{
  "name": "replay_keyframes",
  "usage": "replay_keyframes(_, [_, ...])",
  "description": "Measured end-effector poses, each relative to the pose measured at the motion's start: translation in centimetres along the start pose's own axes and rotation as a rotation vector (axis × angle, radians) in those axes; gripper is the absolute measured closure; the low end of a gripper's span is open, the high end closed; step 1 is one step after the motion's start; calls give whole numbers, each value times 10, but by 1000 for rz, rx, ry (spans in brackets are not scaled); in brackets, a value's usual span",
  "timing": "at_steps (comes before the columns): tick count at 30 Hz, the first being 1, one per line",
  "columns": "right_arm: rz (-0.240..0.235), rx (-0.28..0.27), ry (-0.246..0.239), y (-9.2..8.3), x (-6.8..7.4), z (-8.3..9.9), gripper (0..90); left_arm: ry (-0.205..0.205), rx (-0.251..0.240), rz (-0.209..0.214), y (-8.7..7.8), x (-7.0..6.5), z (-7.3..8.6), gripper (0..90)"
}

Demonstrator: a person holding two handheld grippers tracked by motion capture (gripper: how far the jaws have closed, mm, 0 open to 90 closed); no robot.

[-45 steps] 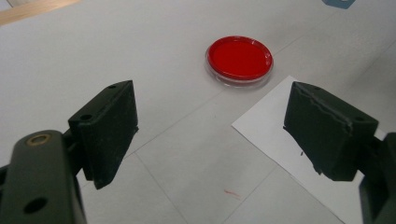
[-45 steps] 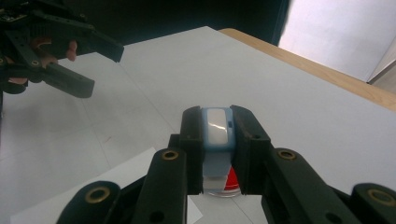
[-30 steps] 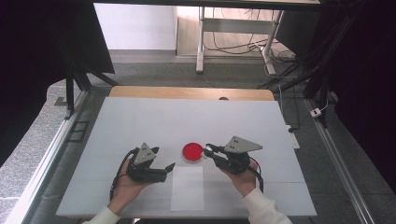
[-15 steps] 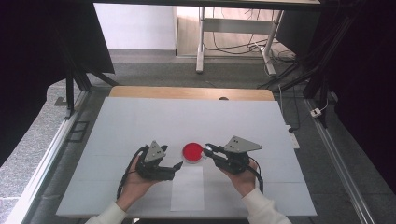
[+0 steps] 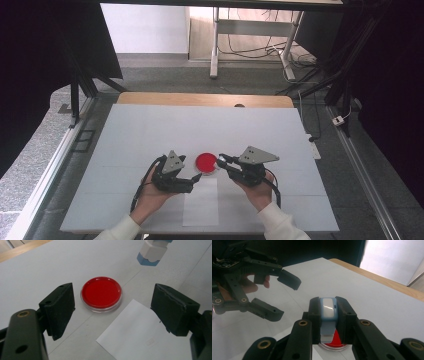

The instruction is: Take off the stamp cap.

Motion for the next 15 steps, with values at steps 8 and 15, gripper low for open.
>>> replay_keyframes(8, [8, -1, -4, 0, 0, 1, 748, 15, 5, 14, 9, -6, -5, 202])
replay_keyframes(15, [20, -7, -1, -1, -1, 0, 748, 29, 7, 19, 16, -13, -8, 204])
Point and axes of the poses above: each handheld gripper's, and its own axes: y roughly forward along the jaws, z roughly out of its underside, x roughly to its left, the point moved 10 cm from there along y, roughly forward along the jaws, and after that the axes turned 5 degrees about -y, right-handed, at the moved point
